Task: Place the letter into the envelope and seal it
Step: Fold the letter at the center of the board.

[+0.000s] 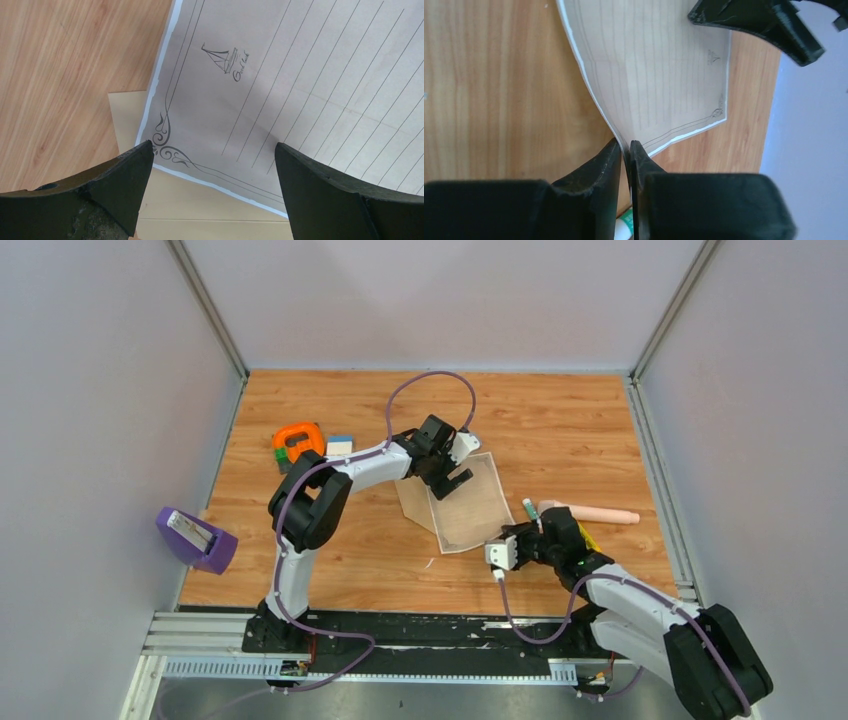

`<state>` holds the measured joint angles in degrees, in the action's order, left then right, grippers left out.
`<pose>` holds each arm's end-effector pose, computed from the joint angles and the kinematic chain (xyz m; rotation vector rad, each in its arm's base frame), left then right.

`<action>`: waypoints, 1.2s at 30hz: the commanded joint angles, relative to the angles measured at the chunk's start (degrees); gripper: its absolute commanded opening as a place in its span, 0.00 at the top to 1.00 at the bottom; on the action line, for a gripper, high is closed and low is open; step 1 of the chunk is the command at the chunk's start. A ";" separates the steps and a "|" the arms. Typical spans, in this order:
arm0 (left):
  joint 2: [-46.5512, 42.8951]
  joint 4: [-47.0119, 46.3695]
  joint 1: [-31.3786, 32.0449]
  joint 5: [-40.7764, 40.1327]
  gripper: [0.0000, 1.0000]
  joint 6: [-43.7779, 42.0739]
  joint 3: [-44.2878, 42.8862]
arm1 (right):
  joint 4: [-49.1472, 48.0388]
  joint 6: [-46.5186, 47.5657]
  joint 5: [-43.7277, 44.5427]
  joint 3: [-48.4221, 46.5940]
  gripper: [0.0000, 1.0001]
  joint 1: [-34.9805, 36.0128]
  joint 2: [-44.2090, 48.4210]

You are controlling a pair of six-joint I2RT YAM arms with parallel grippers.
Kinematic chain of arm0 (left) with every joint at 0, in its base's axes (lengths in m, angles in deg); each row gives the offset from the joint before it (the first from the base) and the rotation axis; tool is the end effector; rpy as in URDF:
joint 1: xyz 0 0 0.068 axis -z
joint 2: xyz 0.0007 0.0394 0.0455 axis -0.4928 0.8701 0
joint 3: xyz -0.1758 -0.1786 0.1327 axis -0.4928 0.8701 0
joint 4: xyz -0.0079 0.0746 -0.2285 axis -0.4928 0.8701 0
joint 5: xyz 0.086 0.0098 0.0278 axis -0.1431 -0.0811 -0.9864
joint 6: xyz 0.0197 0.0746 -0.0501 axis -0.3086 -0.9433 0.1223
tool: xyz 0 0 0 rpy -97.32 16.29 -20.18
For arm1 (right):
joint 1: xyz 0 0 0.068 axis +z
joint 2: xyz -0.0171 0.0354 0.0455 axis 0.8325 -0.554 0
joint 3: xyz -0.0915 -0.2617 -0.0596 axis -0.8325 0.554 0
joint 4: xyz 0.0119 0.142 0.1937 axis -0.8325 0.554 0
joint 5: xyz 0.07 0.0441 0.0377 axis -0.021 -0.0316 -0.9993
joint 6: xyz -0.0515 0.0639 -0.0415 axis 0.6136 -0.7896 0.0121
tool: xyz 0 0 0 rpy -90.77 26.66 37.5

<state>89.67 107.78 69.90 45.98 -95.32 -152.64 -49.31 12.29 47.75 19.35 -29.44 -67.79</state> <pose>0.3466 -0.3021 0.1511 1.2105 2.2275 -0.2635 0.1433 0.1100 0.1285 -1.8636 1.1692 -0.0222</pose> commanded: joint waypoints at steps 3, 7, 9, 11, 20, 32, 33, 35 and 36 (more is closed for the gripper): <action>1.11 2.76 -0.03 0.74 0.00 -1.20 -1.23 | 0.18 -1.89 2.47 -5.13 0.96 2.16 -0.89; 0.91 2.95 -0.56 0.73 0.00 -0.91 -1.67 | 1.60 -2.82 3.41 -6.79 1.00 2.96 -1.44; 0.63 3.22 -0.94 0.23 0.00 -0.77 -2.16 | 3.66 -3.70 3.42 -8.15 1.00 3.03 -1.68; -0.30 3.69 -1.60 -0.65 0.00 -0.98 -3.01 | 6.71 -5.05 3.50 -9.77 1.00 3.11 -1.67; -12.78 4.34 -10.39 7.42 0.00 0.80 -4.25 | 17.46 -13.66 2.21 -20.72 1.00 2.98 -3.98; -19.07 12.06 -23.14 32.82 0.00 -2.39 1.98 | 22.00 -23.90 2.08 -30.36 1.00 1.87 -14.12; -19.40 11.46 -23.46 33.96 0.00 -2.56 2.62 | 21.98 -24.56 1.96 -31.03 1.00 1.50 -14.86; -21.28 8.42 -23.74 36.08 0.00 -2.61 5.58 | 22.13 -25.67 1.76 -32.32 1.00 0.73 -16.26; -22.86 7.10 -23.76 37.34 0.00 -1.86 7.75 | 22.13 -26.28 1.52 -33.08 1.00 0.24 -16.74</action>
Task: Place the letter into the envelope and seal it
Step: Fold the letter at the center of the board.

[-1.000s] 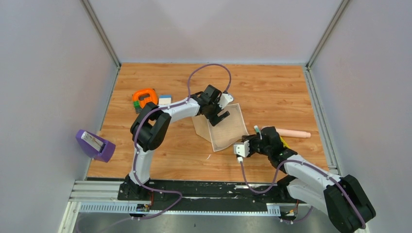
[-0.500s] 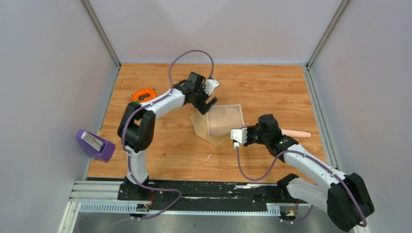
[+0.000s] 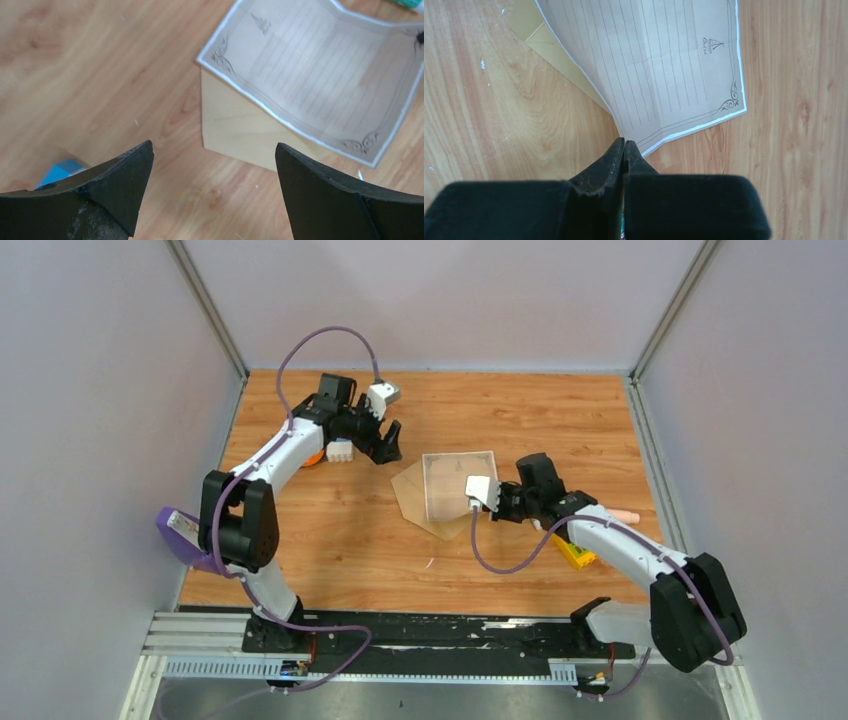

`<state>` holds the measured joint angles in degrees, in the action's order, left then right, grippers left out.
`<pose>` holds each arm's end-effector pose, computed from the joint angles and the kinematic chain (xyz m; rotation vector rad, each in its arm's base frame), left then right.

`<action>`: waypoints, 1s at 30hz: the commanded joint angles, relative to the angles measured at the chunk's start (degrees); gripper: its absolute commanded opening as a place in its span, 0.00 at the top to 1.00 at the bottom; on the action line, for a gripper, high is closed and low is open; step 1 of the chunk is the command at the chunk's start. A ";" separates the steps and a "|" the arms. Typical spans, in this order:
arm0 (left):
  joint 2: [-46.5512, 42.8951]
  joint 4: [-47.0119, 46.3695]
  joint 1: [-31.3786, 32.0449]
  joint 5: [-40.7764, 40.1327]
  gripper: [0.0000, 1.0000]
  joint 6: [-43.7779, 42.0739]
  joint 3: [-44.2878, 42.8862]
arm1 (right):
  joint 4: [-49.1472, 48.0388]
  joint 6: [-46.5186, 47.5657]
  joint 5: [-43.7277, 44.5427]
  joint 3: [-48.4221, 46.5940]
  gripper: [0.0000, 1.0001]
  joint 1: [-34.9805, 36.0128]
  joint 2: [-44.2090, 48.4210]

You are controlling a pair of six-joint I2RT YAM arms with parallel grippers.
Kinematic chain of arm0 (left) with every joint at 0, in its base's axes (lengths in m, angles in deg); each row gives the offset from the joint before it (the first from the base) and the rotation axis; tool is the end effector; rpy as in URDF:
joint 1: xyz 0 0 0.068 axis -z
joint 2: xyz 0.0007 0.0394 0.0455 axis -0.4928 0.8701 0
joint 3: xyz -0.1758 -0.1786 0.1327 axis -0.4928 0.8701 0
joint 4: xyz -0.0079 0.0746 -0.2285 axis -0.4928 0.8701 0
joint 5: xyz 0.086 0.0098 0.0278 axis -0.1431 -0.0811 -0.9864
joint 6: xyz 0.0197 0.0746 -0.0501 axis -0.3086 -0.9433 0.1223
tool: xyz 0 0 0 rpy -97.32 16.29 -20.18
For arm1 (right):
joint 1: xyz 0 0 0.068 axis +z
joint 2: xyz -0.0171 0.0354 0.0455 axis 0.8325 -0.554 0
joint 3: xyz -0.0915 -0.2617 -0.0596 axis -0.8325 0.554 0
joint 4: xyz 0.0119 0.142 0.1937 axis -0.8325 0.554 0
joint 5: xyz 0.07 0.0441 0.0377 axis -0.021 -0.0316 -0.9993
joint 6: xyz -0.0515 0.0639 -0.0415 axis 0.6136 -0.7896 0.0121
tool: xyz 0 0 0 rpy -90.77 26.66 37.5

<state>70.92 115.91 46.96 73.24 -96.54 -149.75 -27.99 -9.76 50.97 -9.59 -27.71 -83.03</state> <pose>0.3650 -0.1595 0.2647 0.9231 2.1354 -0.6539 0.2069 0.1459 0.1966 -1.6902 1.6234 0.1997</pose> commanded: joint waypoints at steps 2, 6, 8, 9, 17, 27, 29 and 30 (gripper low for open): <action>-6.11 -5.05 -0.79 12.18 0.00 0.25 7.26 | 1.19 -5.36 -3.11 -5.78 1.00 -2.82 -2.38; -7.32 -7.97 0.00 14.41 0.00 0.14 8.50 | 2.89 -7.59 -7.09 -9.67 1.00 -6.29 -4.19; -7.12 -7.86 0.87 13.80 0.00 -0.35 8.32 | 3.44 -8.81 -8.44 -11.56 1.00 -7.91 -5.45; -6.89 -7.81 1.12 13.50 0.00 -0.58 8.26 | 3.70 -9.28 -8.64 -12.40 1.00 -8.39 -6.33; -7.29 -9.52 4.05 8.75 0.00 -0.91 8.97 | 4.17 -13.96 -7.88 -18.40 1.00 -9.50 -15.04; -9.60 -14.04 8.66 -3.98 0.00 -0.96 11.19 | 8.02 -18.20 -13.87 -25.03 1.00 -11.61 -18.71; -9.79 -14.95 8.67 -6.38 0.00 0.06 11.46 | 10.38 -19.81 -16.39 -26.96 1.00 -12.49 -18.71; -9.90 -15.49 8.67 -7.09 0.00 0.62 11.59 | 11.50 -21.50 -17.53 -28.03 1.00 -12.85 -18.93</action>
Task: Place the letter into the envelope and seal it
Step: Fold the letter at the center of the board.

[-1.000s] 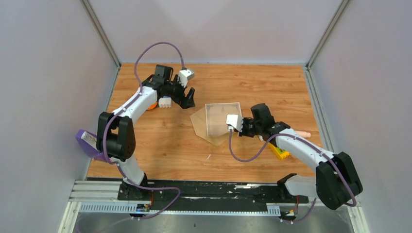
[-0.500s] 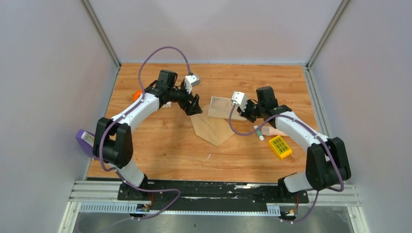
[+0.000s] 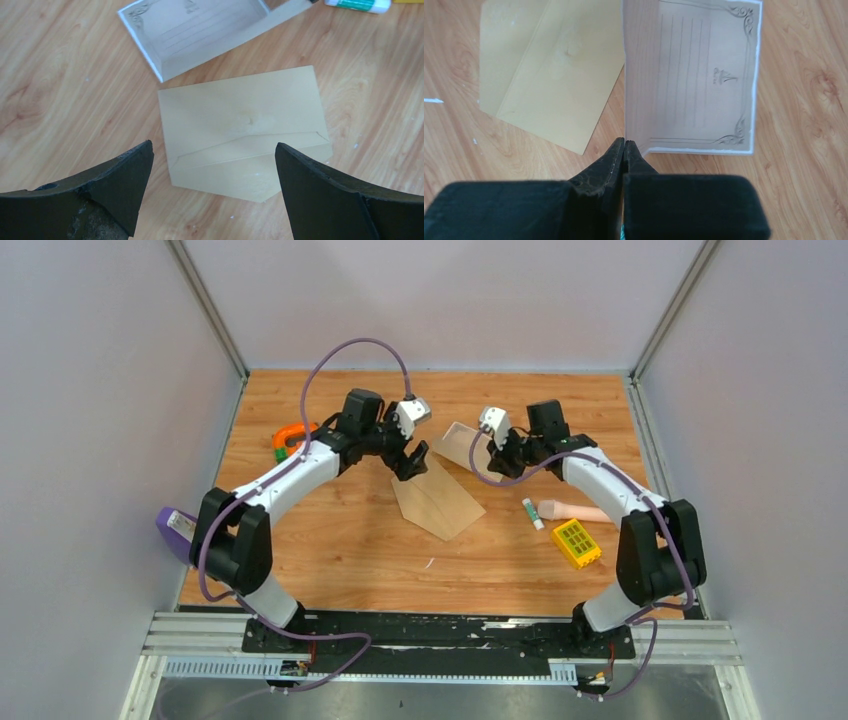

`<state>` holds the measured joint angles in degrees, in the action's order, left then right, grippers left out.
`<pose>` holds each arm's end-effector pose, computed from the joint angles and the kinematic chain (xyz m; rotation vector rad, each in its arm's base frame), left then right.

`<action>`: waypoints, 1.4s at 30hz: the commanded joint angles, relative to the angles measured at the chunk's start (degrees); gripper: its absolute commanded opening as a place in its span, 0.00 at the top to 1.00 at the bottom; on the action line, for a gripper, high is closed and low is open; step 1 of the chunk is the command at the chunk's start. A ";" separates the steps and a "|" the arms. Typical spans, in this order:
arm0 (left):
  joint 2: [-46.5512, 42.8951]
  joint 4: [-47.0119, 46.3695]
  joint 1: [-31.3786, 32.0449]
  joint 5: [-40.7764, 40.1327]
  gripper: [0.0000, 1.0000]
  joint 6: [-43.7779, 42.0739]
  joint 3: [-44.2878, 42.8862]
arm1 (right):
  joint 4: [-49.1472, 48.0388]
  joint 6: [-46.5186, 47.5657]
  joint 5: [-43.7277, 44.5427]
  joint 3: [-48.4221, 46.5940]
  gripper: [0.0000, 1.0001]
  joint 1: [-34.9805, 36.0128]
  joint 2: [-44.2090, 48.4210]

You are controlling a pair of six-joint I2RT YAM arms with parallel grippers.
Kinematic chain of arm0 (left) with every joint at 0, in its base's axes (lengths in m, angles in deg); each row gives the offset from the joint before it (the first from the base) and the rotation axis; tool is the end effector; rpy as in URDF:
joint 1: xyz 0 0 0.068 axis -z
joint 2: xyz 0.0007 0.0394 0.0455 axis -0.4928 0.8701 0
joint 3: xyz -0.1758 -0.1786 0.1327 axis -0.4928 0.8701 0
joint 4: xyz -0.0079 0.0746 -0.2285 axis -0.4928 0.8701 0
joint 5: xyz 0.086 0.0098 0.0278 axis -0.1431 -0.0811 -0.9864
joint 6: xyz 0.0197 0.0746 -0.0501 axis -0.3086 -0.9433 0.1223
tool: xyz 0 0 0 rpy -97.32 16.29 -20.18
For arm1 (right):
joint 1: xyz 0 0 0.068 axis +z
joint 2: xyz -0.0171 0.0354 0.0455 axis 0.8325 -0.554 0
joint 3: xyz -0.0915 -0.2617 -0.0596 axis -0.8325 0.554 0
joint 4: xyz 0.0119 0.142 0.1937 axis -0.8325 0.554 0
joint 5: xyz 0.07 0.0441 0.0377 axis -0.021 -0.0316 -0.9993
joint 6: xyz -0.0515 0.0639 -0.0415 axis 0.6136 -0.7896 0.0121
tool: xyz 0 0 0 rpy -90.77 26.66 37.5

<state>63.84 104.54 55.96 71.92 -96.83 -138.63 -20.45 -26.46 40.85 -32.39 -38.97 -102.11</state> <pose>0.3166 -0.2033 0.2652 1.0787 1.9544 -0.6779 0.3056 0.1397 0.2252 -1.3063 1.9636 0.4779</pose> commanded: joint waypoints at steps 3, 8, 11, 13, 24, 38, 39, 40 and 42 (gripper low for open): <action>-2.90 -4.98 -0.38 -7.05 0.00 2.72 1.41 | 6.29 -8.93 -10.00 -8.92 1.00 -3.05 -1.67; -1.05 -5.10 -1.02 -4.54 0.00 8.10 1.78 | 9.12 -15.01 -12.67 -14.03 1.00 -5.94 -7.54; 0.70 -4.94 -1.05 -4.39 0.00 9.93 1.31 | 9.67 -16.97 -13.46 -15.30 1.00 -7.26 -11.37; 2.84 -4.21 -1.04 -5.94 0.00 11.71 0.02 | 9.81 -18.02 -14.59 -15.50 1.00 -8.16 -13.41; 17.38 -1.46 -1.13 1.56 0.00 26.17 -10.93 | 9.82 -26.07 -27.71 -17.62 1.00 -14.68 -14.52; 27.47 -25.65 -1.32 16.40 0.00 47.61 -11.88 | 5.01 -36.39 -40.22 -18.27 1.00 -18.70 -14.02; 28.21 -26.77 -1.33 17.10 0.00 50.98 -11.85 | 4.31 -37.27 -40.74 -18.13 1.00 -18.71 -13.87; 29.36 -29.04 -1.35 17.39 0.00 52.78 -11.65 | 3.75 -37.73 -41.19 -17.96 1.00 -18.69 -13.73; 30.49 -34.25 -1.33 17.95 0.00 57.98 -10.30 | 2.60 -38.55 -41.94 -17.48 1.00 -18.71 -13.47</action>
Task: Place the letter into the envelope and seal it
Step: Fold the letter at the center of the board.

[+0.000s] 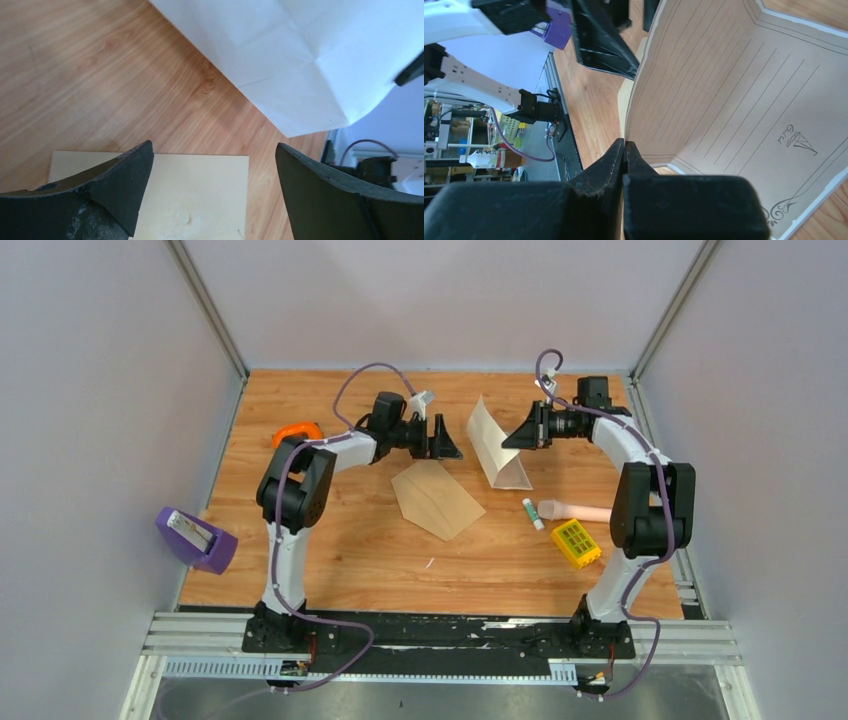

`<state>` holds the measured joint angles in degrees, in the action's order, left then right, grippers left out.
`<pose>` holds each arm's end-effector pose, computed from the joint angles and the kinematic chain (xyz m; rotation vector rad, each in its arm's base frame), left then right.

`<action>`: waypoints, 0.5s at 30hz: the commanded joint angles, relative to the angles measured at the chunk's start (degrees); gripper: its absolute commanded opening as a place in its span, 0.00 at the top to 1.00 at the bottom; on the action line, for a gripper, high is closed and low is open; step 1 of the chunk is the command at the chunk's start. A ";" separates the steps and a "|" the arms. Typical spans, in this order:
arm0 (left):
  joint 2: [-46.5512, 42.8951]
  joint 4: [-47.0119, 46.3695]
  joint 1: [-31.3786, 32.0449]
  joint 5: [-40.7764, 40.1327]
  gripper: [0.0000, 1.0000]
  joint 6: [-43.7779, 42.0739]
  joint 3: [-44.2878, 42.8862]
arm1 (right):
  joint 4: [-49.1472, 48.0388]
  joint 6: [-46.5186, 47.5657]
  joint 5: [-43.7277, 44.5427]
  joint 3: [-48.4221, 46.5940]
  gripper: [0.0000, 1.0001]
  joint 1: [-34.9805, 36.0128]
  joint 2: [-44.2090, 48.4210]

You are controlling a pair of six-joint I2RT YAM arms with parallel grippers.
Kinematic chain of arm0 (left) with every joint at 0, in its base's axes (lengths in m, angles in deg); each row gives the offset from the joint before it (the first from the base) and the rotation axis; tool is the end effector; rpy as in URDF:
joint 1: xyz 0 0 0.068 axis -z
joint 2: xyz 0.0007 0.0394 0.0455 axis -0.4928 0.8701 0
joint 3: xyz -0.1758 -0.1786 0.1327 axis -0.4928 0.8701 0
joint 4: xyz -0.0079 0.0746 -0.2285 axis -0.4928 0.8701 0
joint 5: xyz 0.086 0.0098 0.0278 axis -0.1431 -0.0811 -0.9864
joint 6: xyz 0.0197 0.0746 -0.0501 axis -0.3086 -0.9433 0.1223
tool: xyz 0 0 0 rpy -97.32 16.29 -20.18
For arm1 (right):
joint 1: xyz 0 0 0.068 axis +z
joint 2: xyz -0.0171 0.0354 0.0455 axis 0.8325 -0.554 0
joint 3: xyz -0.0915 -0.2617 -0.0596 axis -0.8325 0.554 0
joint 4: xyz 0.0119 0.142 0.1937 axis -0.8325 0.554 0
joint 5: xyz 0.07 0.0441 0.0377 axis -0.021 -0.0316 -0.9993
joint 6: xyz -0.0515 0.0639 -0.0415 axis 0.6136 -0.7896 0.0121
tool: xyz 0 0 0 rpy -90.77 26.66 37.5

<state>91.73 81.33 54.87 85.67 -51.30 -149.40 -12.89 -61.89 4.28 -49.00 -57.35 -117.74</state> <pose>0.4103 -0.2573 0.1803 0.4193 2.2406 -1.3436 0.3754 0.0696 0.2429 -0.4628 2.1704 1.4226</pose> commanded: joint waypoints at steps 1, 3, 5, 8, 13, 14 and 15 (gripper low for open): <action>2.89 -12.87 -0.22 4.11 0.00 15.89 1.72 | -5.55 -3.17 -5.78 -0.56 1.00 -0.26 2.28; 3.93 -19.79 -0.22 3.80 0.00 21.38 4.00 | -6.49 -4.88 -6.49 -0.01 1.00 -0.34 2.45; 5.94 -30.82 -0.24 3.72 0.00 29.76 6.98 | -7.23 -5.69 -7.35 0.45 1.00 -0.35 2.48; 11.63 -54.41 0.03 3.51 0.00 47.24 8.97 | -8.13 -6.24 -8.23 1.22 1.00 -0.45 2.50; 15.25 -63.06 1.06 2.46 0.00 53.40 6.65 | -9.98 -7.82 -10.85 2.85 1.00 -0.99 2.27; 15.51 -63.23 1.32 2.19 0.00 54.14 6.41 | -10.69 -8.41 -12.06 3.31 1.00 -1.17 2.26; 15.76 -64.23 1.48 1.61 0.00 54.63 5.91 | -11.71 -9.04 -12.92 3.84 1.00 -1.32 2.31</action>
<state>106.70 29.18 55.22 88.29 -5.12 -141.14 -19.62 -68.63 -2.76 -46.64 -57.85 -117.65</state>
